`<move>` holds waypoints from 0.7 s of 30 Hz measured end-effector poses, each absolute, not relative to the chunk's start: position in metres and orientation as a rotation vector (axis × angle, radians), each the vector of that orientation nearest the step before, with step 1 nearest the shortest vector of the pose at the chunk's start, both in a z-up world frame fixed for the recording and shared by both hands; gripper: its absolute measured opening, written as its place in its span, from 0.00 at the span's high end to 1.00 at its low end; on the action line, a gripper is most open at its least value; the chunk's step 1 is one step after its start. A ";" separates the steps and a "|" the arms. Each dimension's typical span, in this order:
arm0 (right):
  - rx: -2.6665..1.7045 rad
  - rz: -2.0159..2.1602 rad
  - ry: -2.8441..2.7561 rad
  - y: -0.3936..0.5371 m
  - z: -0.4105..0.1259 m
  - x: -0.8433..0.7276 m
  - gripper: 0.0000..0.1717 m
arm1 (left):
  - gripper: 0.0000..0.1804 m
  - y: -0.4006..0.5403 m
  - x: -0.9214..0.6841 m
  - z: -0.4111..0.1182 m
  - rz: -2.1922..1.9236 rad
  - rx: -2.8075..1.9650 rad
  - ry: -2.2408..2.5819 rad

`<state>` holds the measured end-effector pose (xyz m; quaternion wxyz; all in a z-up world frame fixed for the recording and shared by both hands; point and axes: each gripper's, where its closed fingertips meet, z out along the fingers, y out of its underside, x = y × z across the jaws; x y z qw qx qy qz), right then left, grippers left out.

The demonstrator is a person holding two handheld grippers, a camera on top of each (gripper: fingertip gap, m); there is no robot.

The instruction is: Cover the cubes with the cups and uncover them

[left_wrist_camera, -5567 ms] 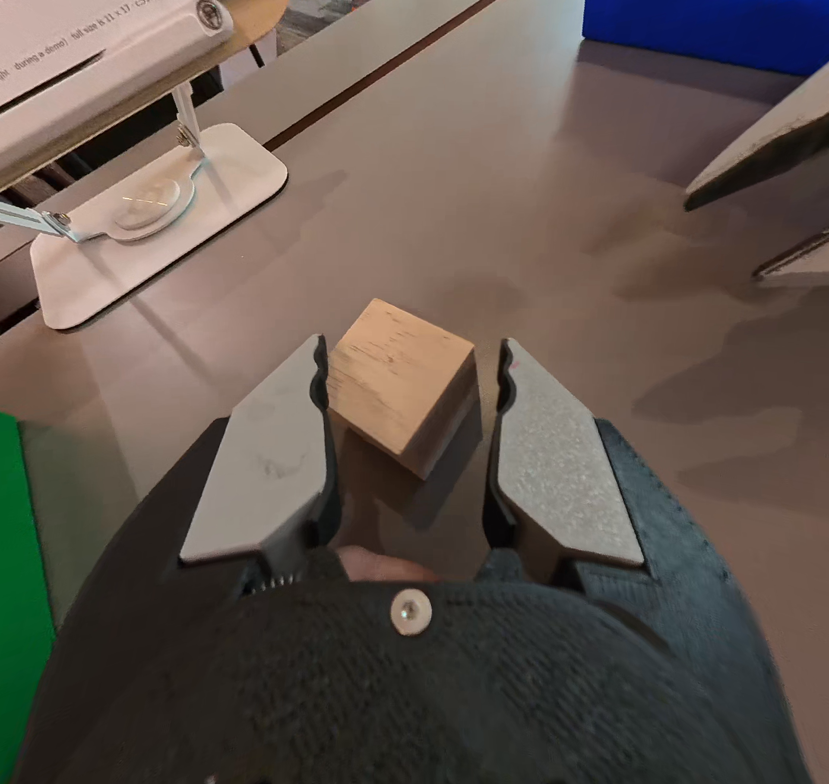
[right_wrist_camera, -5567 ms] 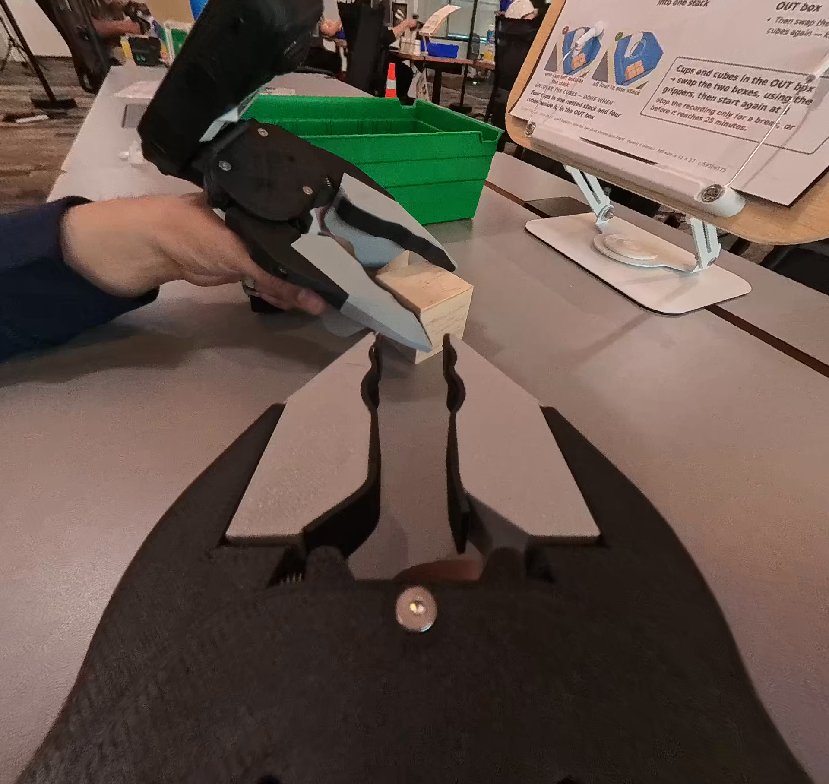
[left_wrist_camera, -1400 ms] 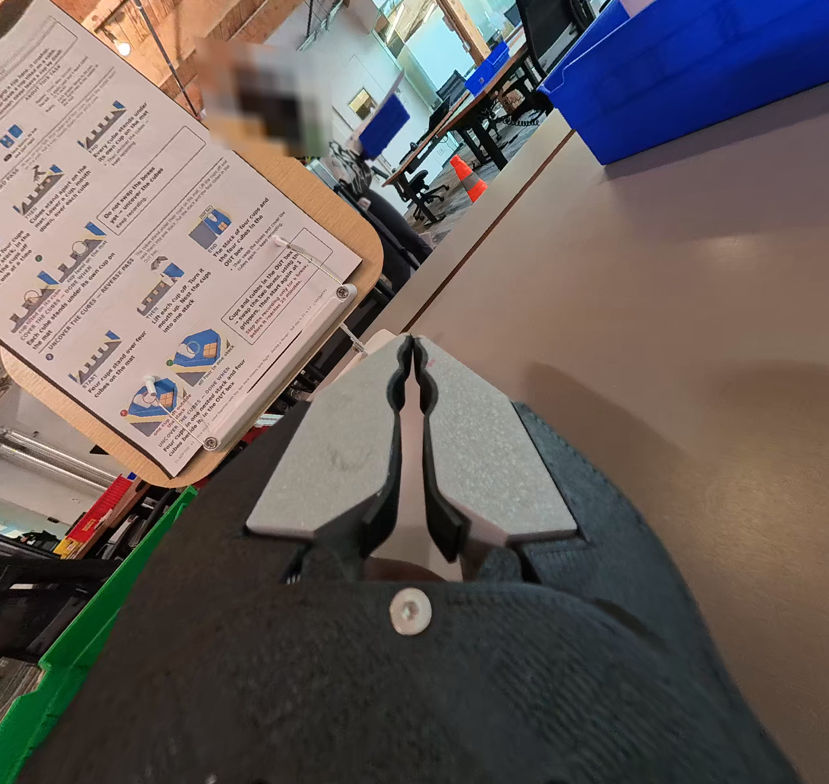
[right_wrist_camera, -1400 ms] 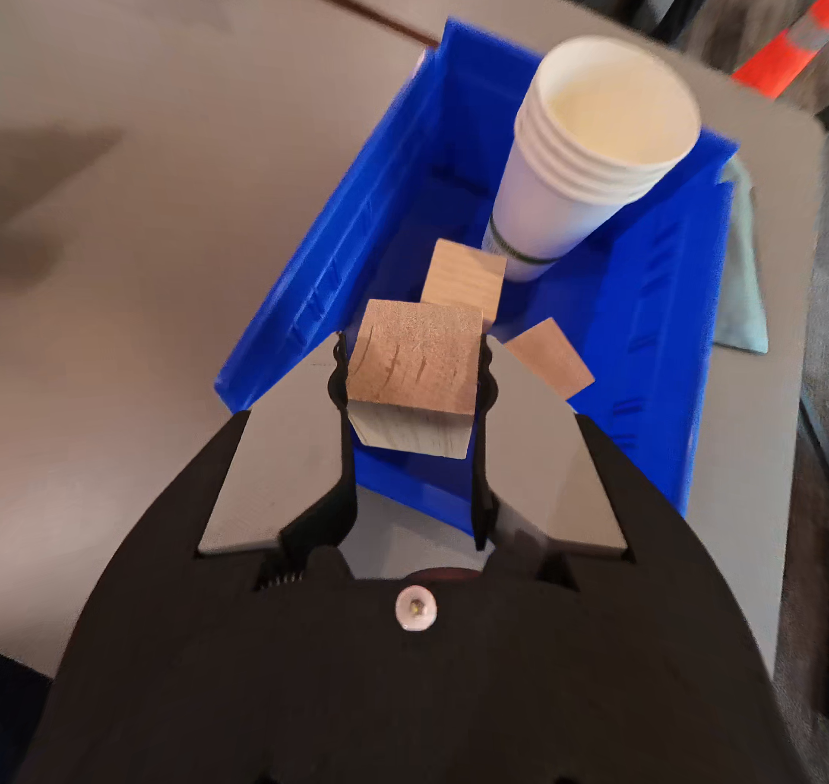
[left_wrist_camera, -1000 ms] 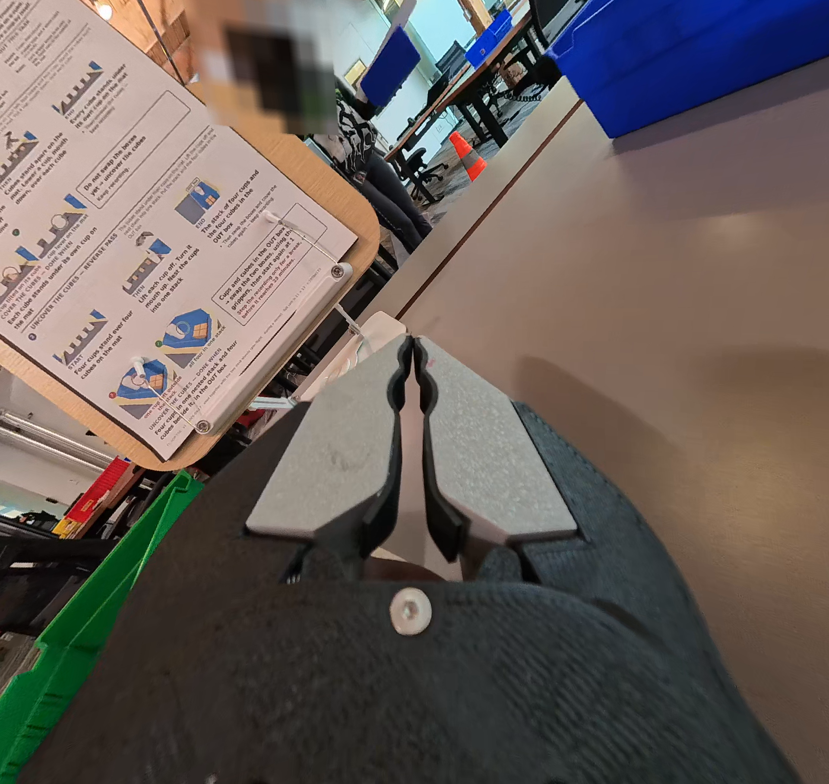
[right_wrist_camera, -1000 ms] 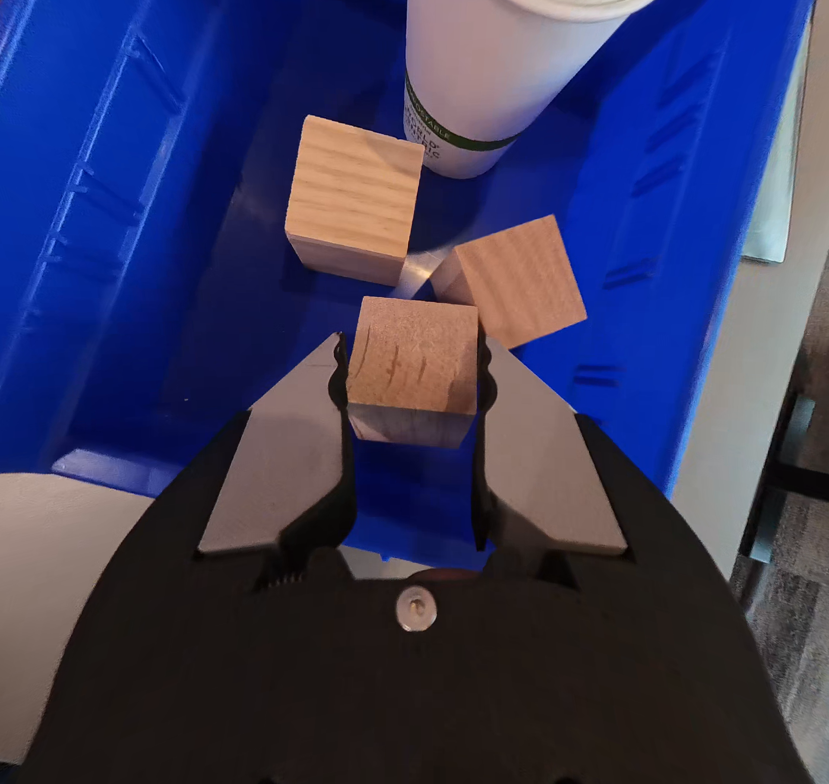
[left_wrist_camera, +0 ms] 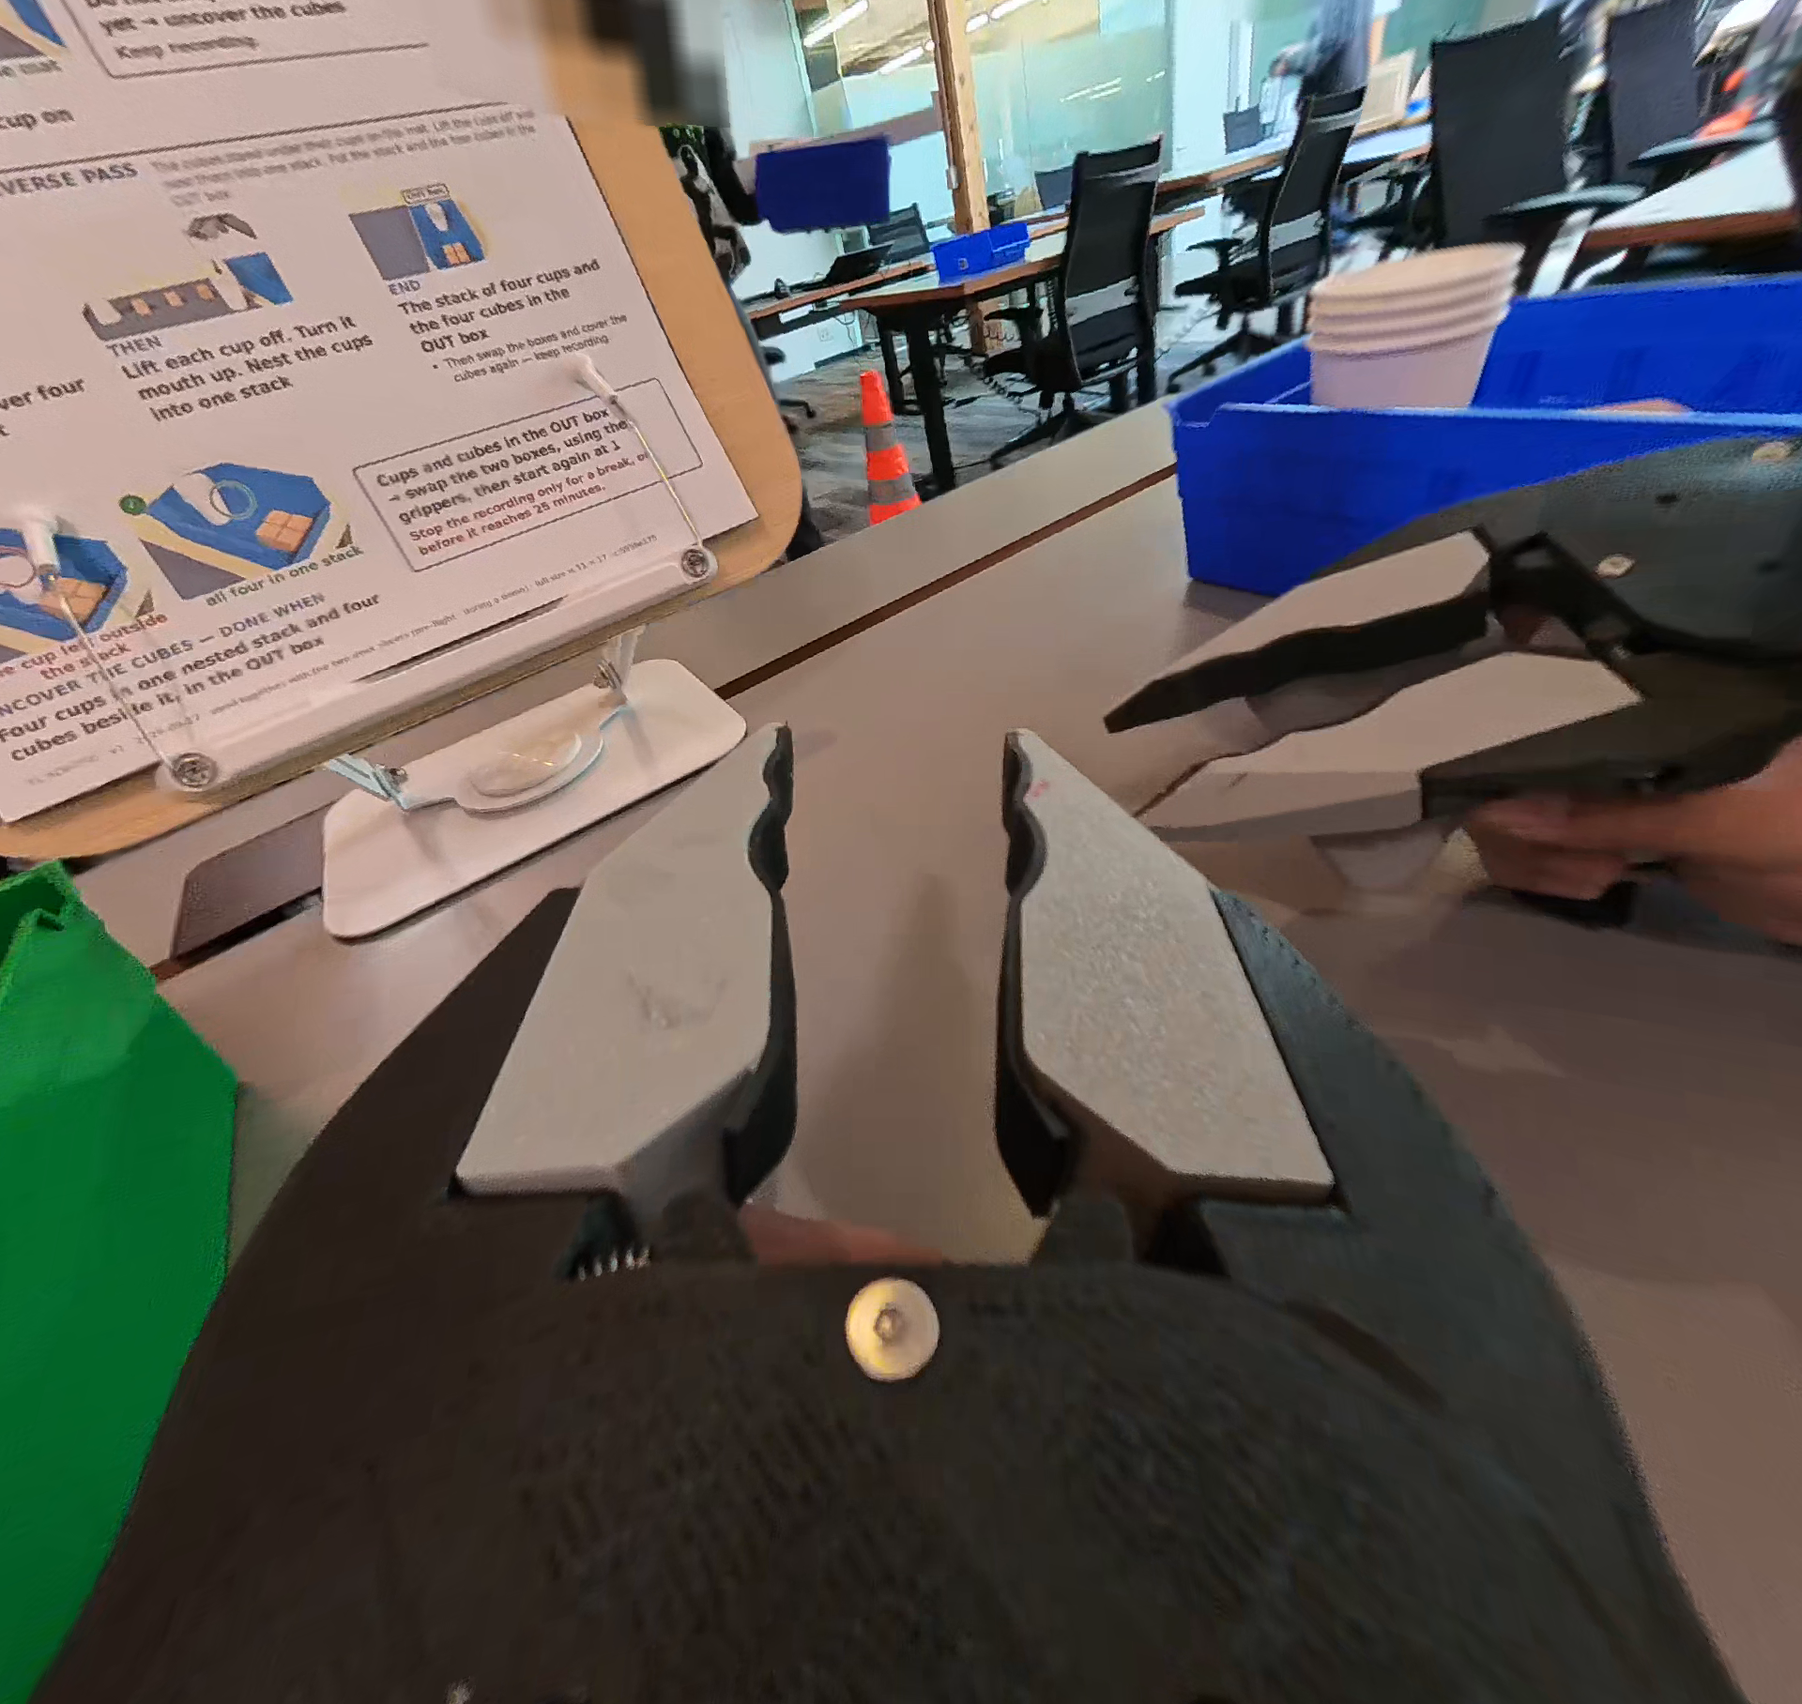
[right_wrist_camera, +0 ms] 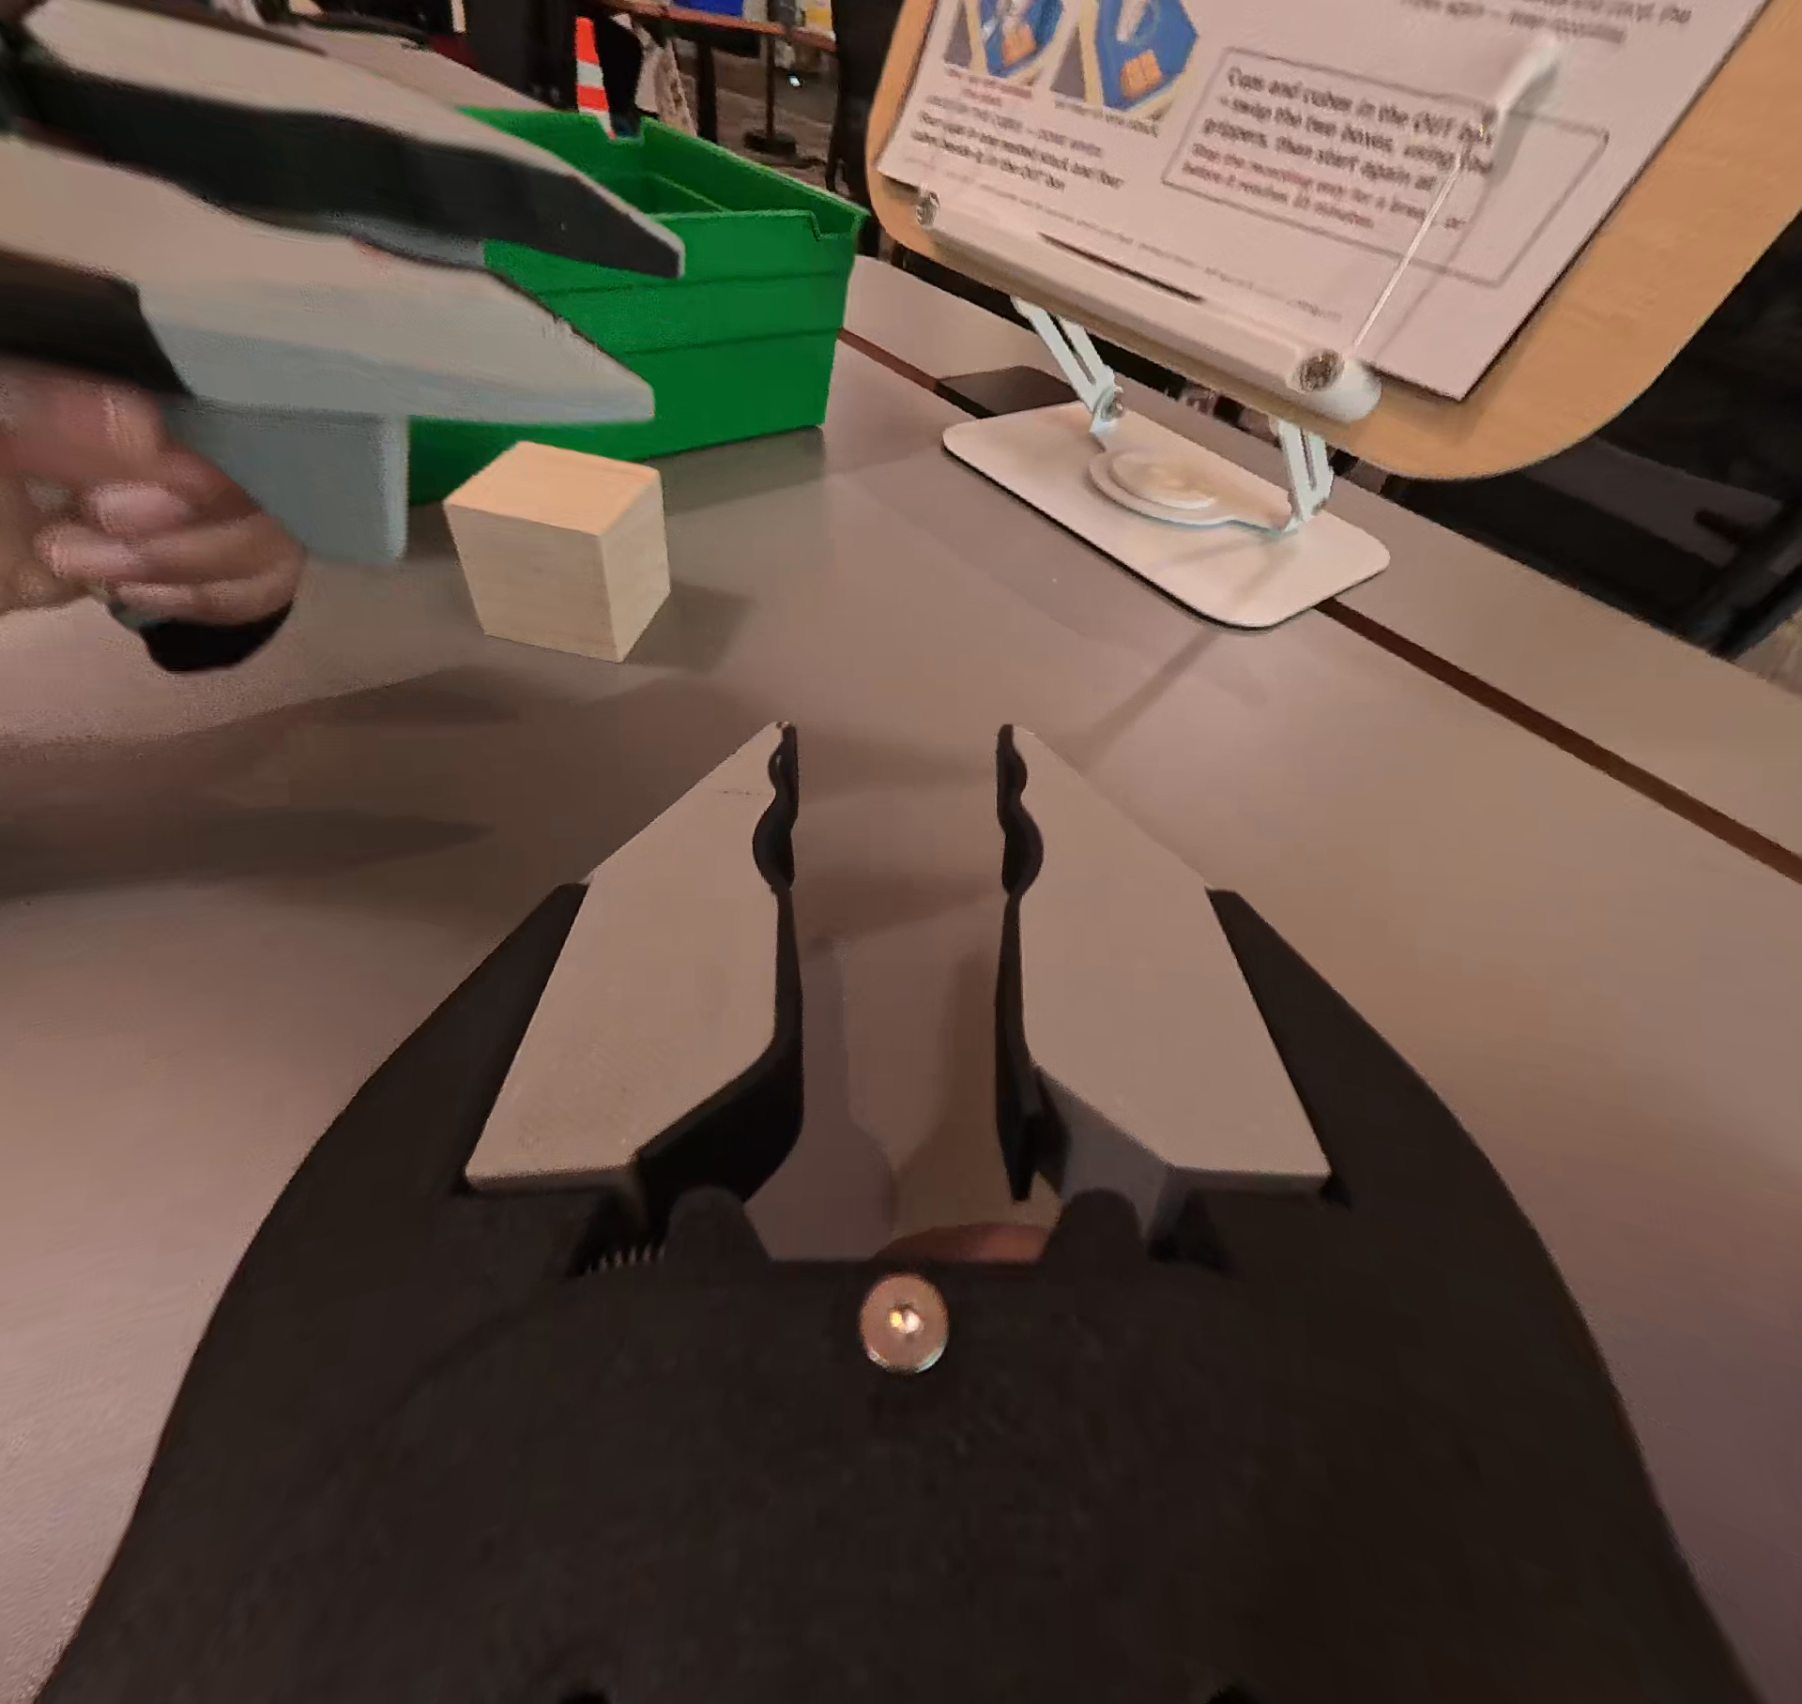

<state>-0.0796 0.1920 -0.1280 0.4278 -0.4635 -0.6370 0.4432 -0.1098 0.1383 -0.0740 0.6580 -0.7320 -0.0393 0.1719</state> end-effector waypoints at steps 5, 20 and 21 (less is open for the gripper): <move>-1.065 1.020 -1.584 0.190 -0.120 -0.077 0.78 | 0.75 0.108 -0.128 -0.092 0.253 -1.791 -0.186; -1.084 1.056 -1.601 0.186 -0.125 -0.078 0.78 | 0.71 0.072 -0.193 -0.164 0.523 -2.338 -0.246; -1.090 1.065 -1.598 0.186 -0.125 -0.078 0.78 | 0.77 0.075 -0.191 -0.161 0.525 -2.339 -0.218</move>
